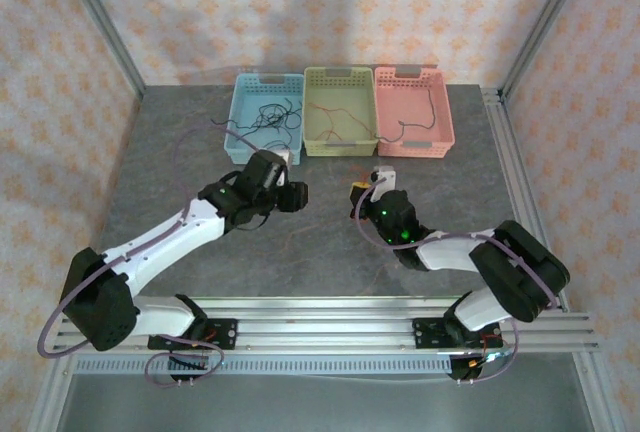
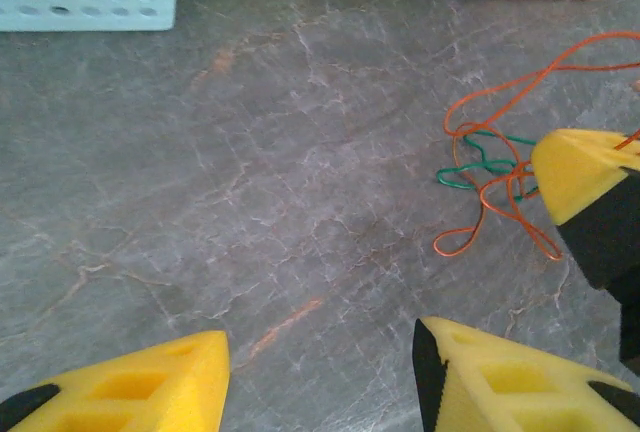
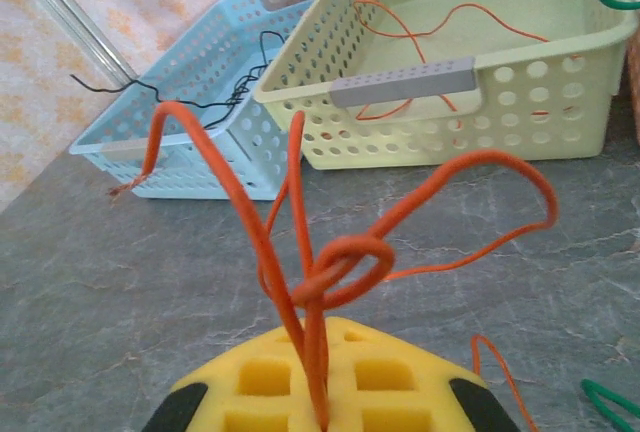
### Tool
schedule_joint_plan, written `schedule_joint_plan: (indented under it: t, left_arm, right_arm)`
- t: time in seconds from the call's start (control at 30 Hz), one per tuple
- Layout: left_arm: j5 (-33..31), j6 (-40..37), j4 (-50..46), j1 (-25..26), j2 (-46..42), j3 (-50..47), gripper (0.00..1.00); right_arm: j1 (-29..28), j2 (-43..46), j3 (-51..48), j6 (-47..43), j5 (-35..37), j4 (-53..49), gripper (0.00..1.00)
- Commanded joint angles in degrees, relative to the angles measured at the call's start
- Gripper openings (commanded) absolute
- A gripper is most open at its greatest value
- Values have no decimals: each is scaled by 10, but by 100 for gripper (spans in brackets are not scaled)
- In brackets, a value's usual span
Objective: Untangle the cables
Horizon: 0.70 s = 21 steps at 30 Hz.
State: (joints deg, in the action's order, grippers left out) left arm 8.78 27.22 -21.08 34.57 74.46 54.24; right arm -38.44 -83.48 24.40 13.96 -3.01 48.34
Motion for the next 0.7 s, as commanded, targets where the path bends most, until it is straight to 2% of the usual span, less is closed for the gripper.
schedule_joint_plan:
  t: [0.0,0.13,0.23,0.33,0.4,0.5,0.67]
  left_arm:
    - [-22,9,99,-2,-32,-51,54]
    - [15,5,186,-1,-51,-112,58]
    - [44,-1,209,0,-52,-124,60]
    - [98,-3,269,4,-60,-146,62]
    - [115,-14,272,14,-62,-144,63]
    - [137,-22,283,25,-74,-146,63]
    - [157,-30,287,31,-99,-150,64]
  right_arm:
    - [-9,19,9,-4,-1,0,0]
    - [-22,25,10,-49,-21,0,2]
    - [-36,31,8,-82,-55,10,6]
    - [-38,48,-10,-94,-103,46,4]
    - [-37,70,-19,-100,-132,52,0]
    - [-38,97,-30,-114,-173,52,0]
    - [-38,111,-37,-116,-183,60,0]
